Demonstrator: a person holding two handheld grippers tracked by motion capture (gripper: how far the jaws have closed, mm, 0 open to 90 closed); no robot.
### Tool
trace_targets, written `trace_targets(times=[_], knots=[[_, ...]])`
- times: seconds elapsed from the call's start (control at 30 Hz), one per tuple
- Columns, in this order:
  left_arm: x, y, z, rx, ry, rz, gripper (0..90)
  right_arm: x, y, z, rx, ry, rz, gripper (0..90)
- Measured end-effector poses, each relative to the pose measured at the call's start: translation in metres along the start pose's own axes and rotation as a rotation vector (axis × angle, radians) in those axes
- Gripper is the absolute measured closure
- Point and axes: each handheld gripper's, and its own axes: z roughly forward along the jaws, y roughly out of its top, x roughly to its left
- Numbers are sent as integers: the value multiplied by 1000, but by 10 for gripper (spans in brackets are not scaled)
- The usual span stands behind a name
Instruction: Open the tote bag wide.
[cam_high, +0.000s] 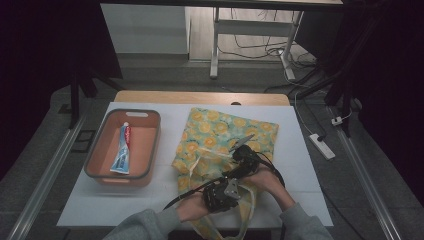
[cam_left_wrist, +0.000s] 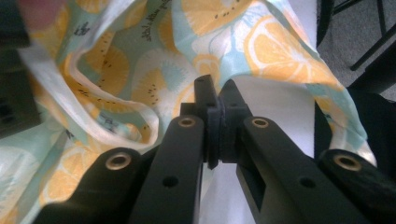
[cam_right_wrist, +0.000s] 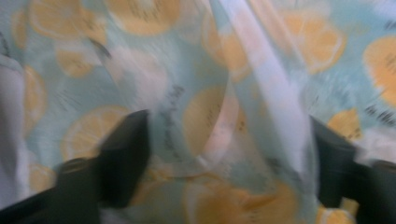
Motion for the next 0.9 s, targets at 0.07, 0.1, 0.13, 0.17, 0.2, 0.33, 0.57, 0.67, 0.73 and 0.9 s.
trace_targets(times=[0.07, 0.1, 0.13, 0.17, 0.2, 0.33, 0.57, 0.67, 0.73, 0.9], knots=[[0, 0, -1, -2, -1, 1, 892, 0, -2, 3, 23, 10, -9, 495], [0, -1, -3, -7, -2, 0, 891, 0, -2, 3, 18, 2, -16, 600], [0, -1, -4, -10, -4, -3, 892, 0, -2, 2, 21, 19, -20, 684], [0, -1, -5, -12, -4, -2, 892, 0, -2, 1, 20, 24, -24, 760], [-1, -2, -7, -14, -6, 1, 892, 0, -2, 0, 16, 14, -27, 840], [-5, -5, -15, -32, -22, 7, 891, -8, -3, -13, -58, -25, 5, 879], [-16, -8, -29, -62, -55, 26, 892, -31, -8, -48, -209, -120, 96, 882], [-25, -10, -36, -65, -59, 51, 891, -39, -11, -57, -253, -172, 126, 881], [-27, -11, -38, -65, -60, 56, 891, -41, -12, -59, -262, -183, 136, 881], [-32, -17, -47, -63, -43, 60, 890, -49, -17, -57, -257, -178, 161, 879]])
